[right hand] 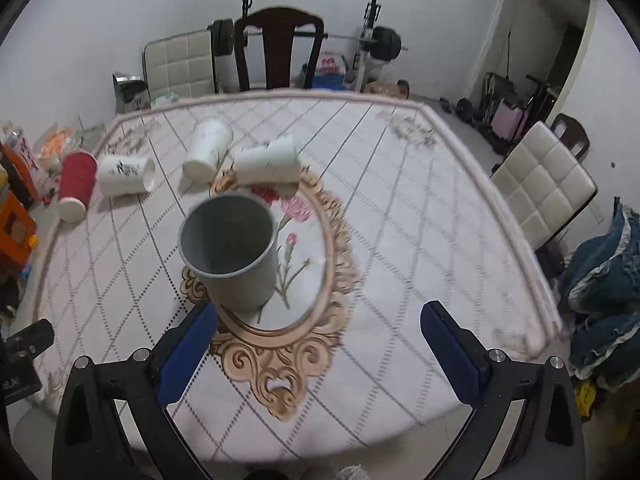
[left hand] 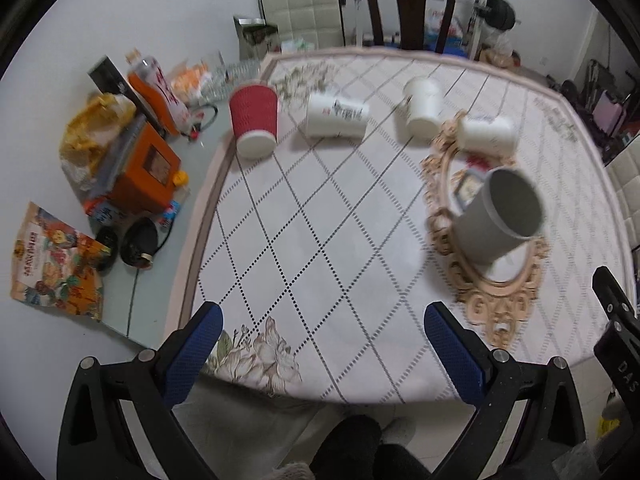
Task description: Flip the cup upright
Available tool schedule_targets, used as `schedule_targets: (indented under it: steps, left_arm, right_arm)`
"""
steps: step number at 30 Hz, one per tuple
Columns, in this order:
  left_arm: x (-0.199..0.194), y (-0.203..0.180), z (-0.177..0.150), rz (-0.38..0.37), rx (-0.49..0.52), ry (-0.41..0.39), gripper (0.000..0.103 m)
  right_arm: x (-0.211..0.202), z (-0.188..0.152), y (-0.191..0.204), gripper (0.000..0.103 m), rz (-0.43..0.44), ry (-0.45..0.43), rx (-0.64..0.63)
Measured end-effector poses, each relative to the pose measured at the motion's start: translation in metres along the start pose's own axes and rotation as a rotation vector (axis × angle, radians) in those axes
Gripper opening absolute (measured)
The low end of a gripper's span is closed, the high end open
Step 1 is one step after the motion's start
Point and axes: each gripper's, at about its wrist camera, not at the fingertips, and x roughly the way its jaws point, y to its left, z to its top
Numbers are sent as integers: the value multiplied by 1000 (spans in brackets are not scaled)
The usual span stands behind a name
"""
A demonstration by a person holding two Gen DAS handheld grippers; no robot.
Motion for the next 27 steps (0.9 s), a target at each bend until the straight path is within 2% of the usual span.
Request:
schedule_targets:
  steps: [11,16,24,27]
  left_arm:
    - [-156,-5,-37,-17,-38,-191,103]
    - [-209,-6,-56,-29,-40,-256,103]
    - [-256,-7,-78,-45,-49,-307,103]
    - [-261,-12,-81,-31,-26,-294,103]
  right_arm:
    - [-160,2,-58,103,0,-91,-14]
    - [-223,-7,-80,103,25,-120,-22]
    - [-286,-19,-101,103,64,-166,-18]
    - [-299,-21,-104,103,72,-180,-16]
